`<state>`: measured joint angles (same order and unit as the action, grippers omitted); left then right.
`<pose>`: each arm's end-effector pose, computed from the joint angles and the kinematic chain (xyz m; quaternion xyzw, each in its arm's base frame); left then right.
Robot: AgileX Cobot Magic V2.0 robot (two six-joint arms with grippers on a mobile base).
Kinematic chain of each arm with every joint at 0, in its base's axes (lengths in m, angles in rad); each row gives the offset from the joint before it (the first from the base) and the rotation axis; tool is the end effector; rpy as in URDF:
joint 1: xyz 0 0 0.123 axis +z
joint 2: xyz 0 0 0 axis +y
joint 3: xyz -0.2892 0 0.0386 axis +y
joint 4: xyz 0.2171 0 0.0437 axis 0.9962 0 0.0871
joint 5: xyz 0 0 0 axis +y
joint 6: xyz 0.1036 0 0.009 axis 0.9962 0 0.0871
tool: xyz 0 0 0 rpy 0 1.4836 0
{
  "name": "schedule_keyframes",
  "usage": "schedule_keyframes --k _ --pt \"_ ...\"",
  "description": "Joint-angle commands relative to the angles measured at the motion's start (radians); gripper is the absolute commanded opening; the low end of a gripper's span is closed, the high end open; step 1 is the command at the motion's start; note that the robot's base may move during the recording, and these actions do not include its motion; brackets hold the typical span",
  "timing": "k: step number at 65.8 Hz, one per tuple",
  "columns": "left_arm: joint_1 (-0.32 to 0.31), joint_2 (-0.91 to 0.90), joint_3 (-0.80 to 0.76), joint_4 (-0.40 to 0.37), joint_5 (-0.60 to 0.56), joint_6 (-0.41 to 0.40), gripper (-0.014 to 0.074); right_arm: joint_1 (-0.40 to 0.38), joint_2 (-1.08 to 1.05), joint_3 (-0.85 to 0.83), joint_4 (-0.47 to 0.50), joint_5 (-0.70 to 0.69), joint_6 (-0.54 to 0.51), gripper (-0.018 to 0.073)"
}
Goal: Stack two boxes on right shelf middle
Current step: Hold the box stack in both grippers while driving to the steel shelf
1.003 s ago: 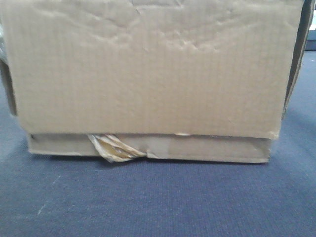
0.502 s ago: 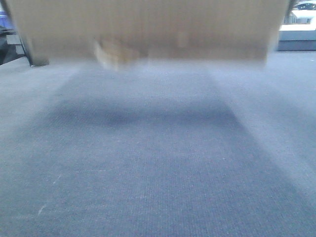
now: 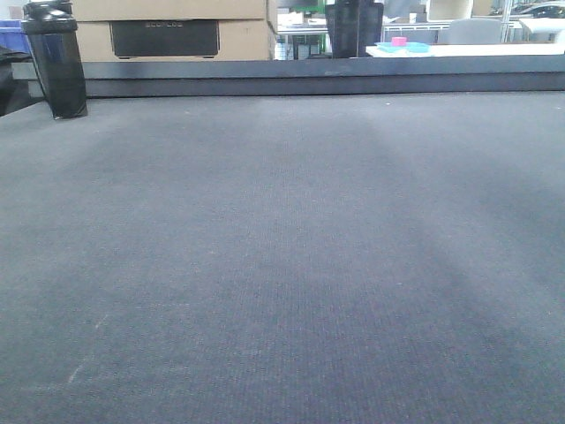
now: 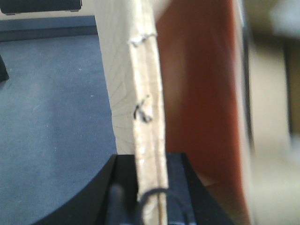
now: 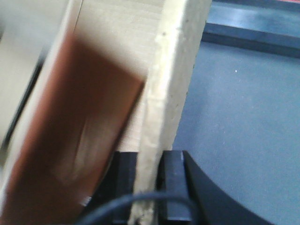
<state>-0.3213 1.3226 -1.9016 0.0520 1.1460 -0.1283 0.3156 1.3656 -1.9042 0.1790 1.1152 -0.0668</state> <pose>0.2068 -0.0636 0.5202 0.0792 0.8509 -0.0905 0.5114 0.2170 0.0883 0.5151 -0.1697 0.8369 0.1520 0.4977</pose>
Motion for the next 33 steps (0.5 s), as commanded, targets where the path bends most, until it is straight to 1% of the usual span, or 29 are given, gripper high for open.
schedule_keyframes --k 1,33 --pt "0.0 -0.012 -0.012 -0.003 -0.046 0.004 -0.0111 -0.002 -0.013 -0.012 0.008 -0.047 -0.02 -0.0153" --pt "0.0 -0.012 -0.012 0.004 -0.045 0.004 -0.0111 -0.002 -0.013 -0.012 0.008 -0.052 -0.02 -0.0153"
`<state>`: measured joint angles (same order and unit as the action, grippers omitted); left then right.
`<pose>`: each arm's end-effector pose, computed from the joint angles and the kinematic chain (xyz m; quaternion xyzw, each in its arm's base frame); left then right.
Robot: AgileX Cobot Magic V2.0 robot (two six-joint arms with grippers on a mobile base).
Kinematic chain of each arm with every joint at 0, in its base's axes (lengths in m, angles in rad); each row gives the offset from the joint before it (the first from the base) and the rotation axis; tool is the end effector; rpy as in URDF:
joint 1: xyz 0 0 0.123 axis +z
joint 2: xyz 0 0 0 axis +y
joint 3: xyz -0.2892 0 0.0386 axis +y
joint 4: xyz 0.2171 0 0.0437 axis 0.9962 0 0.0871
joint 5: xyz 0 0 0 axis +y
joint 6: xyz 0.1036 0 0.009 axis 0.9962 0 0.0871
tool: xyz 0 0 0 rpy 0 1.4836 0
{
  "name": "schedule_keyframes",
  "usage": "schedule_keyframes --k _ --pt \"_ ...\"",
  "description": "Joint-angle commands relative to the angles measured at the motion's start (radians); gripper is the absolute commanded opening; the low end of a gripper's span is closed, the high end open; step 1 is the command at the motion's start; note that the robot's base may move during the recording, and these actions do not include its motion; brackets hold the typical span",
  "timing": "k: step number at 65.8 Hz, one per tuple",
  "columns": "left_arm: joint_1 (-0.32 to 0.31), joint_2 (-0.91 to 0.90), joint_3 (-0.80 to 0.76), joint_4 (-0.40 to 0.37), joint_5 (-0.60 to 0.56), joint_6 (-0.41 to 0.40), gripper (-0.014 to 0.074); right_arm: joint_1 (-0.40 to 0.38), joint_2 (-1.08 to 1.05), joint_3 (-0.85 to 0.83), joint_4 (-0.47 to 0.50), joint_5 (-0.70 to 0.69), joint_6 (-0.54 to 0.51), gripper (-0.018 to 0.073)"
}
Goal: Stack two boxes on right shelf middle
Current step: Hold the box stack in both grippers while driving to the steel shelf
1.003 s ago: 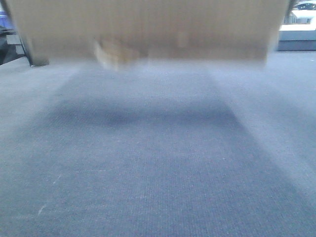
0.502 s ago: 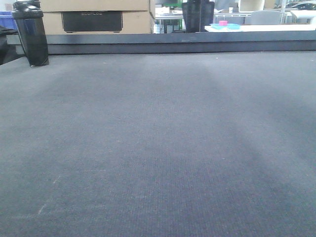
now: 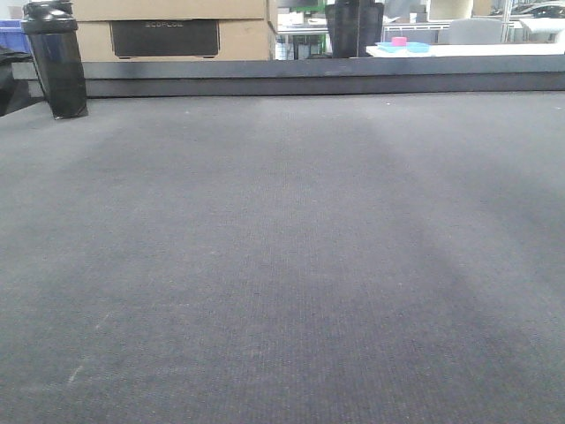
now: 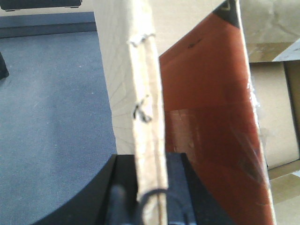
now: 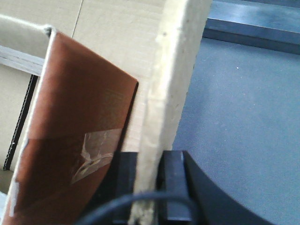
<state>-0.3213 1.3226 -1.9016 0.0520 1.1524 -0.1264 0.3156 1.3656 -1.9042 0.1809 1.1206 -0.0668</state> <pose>0.2065 -0.0635 0.5197 0.0801 0.8525 -0.0894 0.5088 0.2167 0.0885 0.5147 -0.1703 0.8381 0.1526 0.4952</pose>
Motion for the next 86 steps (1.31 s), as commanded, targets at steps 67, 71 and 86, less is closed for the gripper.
schedule_keyframes --k 67,71,86 --pt "0.0 -0.012 -0.012 0.007 -0.051 0.002 -0.0111 -0.002 -0.011 -0.012 0.006 -0.058 -0.02 -0.0153" --pt "0.0 -0.012 -0.012 0.007 -0.051 0.002 -0.0111 -0.002 -0.008 -0.012 0.006 -0.058 -0.02 -0.0153" --pt "0.0 -0.012 -0.012 0.007 -0.051 0.002 -0.0111 -0.002 -0.008 -0.012 0.006 -0.058 -0.02 -0.0153"
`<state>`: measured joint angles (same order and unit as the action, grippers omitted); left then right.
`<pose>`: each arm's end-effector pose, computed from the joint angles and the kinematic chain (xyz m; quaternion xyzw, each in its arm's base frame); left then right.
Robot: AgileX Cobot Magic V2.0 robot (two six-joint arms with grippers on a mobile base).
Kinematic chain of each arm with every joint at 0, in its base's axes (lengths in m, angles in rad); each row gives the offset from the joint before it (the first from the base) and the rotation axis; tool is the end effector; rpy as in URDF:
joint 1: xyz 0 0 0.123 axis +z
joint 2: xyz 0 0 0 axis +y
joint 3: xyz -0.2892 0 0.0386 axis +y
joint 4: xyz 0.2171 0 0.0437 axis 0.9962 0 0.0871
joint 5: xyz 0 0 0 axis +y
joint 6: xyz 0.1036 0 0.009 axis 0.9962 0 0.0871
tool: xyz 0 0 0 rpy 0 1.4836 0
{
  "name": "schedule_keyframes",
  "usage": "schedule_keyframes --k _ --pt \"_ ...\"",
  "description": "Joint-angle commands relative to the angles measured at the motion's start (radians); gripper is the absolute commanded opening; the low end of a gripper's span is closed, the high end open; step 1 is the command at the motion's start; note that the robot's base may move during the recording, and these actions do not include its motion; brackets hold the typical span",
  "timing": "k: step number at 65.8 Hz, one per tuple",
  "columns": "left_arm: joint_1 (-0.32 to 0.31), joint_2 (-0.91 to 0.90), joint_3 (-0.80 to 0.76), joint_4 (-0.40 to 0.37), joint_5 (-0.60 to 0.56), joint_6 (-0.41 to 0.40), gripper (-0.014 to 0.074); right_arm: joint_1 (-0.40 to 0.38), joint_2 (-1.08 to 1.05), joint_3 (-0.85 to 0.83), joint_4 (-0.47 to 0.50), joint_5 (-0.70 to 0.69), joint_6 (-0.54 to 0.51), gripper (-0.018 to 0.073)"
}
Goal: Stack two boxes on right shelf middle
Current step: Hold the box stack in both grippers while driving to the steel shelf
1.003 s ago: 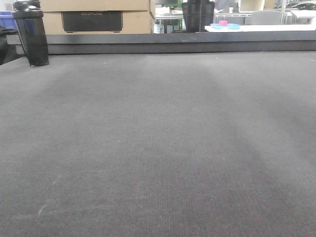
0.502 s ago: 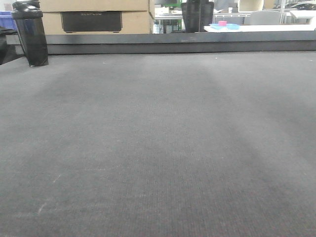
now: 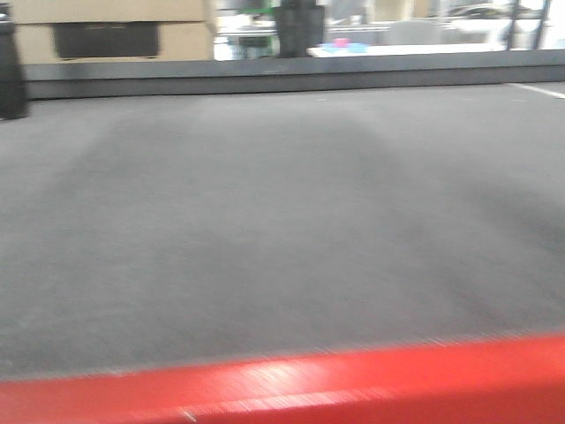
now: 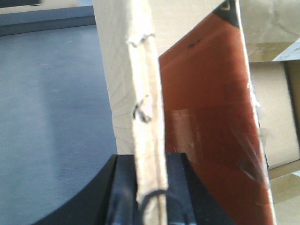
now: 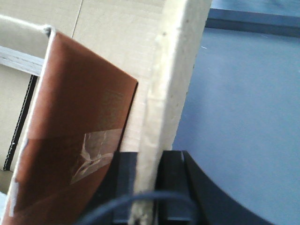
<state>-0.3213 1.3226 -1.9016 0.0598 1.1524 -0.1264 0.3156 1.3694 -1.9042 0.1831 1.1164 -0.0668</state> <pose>0.2067 -0.0628 0.5197 0.0796 0.8524 -0.0856 0.5096 0.2182 0.0891 0.5142 -0.1700 0.8380 0.1537 0.4952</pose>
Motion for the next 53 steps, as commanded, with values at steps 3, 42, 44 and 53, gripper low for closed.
schedule_keyframes --k 3,42,44,53 --pt "0.0 -0.012 -0.012 -0.001 -0.051 0.002 -0.0111 -0.002 -0.012 -0.012 0.004 -0.053 -0.02 -0.0153" --pt "0.0 -0.012 -0.012 -0.001 -0.051 0.002 -0.0111 -0.002 -0.012 -0.012 0.004 -0.053 -0.02 -0.0153" --pt "0.0 -0.012 -0.012 -0.001 -0.051 0.002 -0.0111 -0.002 -0.012 -0.012 0.004 -0.053 -0.02 -0.0153" --pt "0.0 -0.012 -0.012 -0.001 -0.051 0.002 -0.0111 -0.002 -0.012 -0.012 0.004 -0.053 -0.02 -0.0153"
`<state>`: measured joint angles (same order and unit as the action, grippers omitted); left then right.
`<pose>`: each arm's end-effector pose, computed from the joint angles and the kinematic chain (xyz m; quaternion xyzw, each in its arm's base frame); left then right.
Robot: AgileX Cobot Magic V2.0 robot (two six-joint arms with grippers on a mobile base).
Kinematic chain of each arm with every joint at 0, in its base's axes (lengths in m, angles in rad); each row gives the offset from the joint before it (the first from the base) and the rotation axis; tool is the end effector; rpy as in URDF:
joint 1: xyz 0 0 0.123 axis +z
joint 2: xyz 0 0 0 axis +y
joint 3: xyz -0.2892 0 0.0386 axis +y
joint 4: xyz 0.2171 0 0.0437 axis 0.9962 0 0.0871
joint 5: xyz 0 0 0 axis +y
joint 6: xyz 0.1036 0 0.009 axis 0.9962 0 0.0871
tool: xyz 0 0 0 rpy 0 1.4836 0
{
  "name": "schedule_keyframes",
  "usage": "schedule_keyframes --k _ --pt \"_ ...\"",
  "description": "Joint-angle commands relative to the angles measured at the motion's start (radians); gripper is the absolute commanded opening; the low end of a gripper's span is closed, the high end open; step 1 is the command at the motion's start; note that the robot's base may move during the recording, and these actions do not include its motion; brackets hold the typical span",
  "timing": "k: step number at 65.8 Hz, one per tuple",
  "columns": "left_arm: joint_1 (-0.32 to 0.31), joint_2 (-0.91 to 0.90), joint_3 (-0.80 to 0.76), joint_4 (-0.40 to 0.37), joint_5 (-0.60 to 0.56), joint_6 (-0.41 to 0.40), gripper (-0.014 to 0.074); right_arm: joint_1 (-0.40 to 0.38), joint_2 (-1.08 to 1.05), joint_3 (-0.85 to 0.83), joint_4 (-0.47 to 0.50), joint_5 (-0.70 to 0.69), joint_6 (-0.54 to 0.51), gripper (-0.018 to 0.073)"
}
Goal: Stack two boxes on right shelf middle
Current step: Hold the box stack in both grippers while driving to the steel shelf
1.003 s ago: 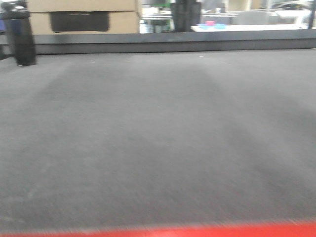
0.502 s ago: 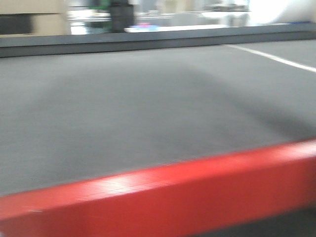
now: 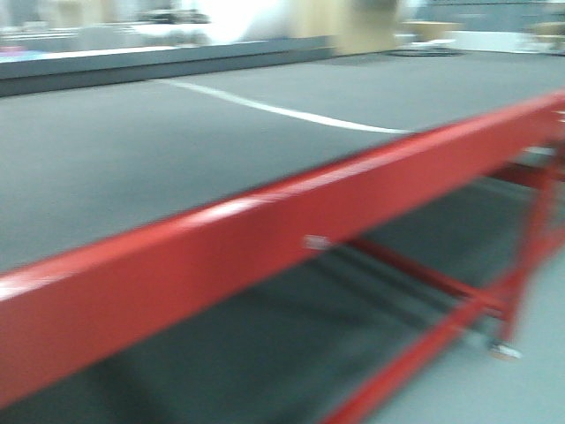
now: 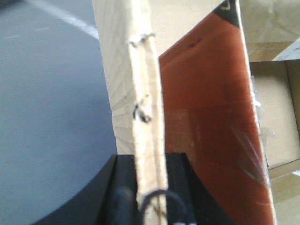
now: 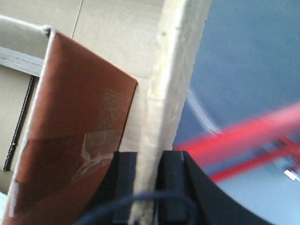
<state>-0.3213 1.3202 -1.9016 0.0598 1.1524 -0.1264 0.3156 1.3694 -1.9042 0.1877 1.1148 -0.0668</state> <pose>0.2058 -0.0625 0.5202 0.0795 0.8518 -0.0858 0.5106 0.2181 0.0895 0.5144 -0.1700 0.8374 0.1561 0.4955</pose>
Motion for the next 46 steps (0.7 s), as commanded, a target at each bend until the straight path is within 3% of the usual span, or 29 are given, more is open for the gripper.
schedule_keyframes --k 1,46 --pt "0.0 -0.01 -0.012 -0.001 -0.051 0.002 -0.0111 -0.002 -0.012 -0.012 -0.001 -0.052 -0.02 -0.0153" --pt "0.0 -0.01 -0.012 -0.001 -0.051 0.002 -0.0111 -0.002 -0.012 -0.012 -0.001 -0.052 -0.02 -0.0153"
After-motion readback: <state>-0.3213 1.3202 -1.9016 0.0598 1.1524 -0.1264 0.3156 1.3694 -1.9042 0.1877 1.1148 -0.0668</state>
